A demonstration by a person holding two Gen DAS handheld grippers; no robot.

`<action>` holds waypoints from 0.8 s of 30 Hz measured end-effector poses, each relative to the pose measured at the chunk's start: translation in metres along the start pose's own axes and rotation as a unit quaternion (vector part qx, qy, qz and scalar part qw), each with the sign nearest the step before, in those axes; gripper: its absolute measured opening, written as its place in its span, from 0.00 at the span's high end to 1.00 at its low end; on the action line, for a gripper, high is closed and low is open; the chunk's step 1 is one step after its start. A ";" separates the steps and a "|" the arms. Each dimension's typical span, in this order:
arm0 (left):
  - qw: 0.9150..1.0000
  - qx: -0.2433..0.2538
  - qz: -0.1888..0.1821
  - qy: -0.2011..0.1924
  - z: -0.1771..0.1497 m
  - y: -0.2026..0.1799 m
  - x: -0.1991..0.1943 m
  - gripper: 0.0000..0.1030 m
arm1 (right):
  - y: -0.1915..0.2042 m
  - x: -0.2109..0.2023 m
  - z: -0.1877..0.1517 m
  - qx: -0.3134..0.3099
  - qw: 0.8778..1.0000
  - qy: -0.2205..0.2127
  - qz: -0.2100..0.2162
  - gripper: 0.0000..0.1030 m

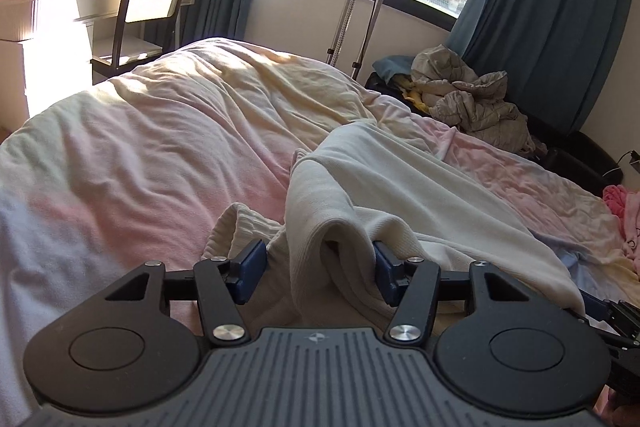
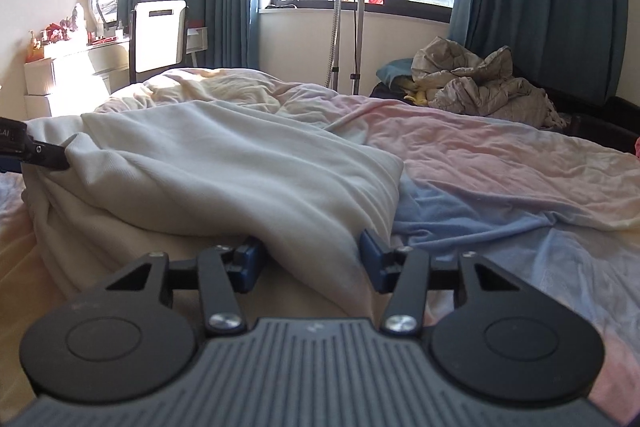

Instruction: Fold clothes

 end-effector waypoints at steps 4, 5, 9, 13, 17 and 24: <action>0.999 -0.037 -0.013 -0.010 0.004 0.000 0.000 0.56 | -0.002 -0.005 0.005 0.006 1.000 -0.003 0.001 0.69; 0.999 -0.048 -0.020 -0.014 0.005 0.000 -0.002 0.58 | -0.003 -0.007 0.005 0.021 1.000 0.002 -0.002 0.71; 0.997 -0.068 -0.029 -0.036 0.009 0.001 -0.017 0.66 | 0.005 -0.022 0.007 0.035 0.999 0.000 -0.031 0.75; 0.993 -0.101 -0.040 -0.035 0.012 0.009 -0.028 0.73 | 0.008 -0.027 0.011 0.011 0.999 -0.013 -0.052 0.76; 0.996 -0.083 -0.008 -0.031 0.007 0.008 -0.020 0.73 | 0.011 -0.011 0.001 0.008 0.999 0.025 -0.021 0.75; 0.997 -0.064 0.024 -0.028 0.005 0.009 -0.012 0.63 | 0.020 0.002 -0.010 -0.011 0.999 0.049 -0.002 0.72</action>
Point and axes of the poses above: each gripper's, at about its wrist camera, not at the fingertips, and x roughly the way its jaws point, y to its left, z to its top, the point moved 7 cm from there along x, roughly the way its jaws point, and after that the axes turned 12 degrees about -x, right-handed, at the moved point
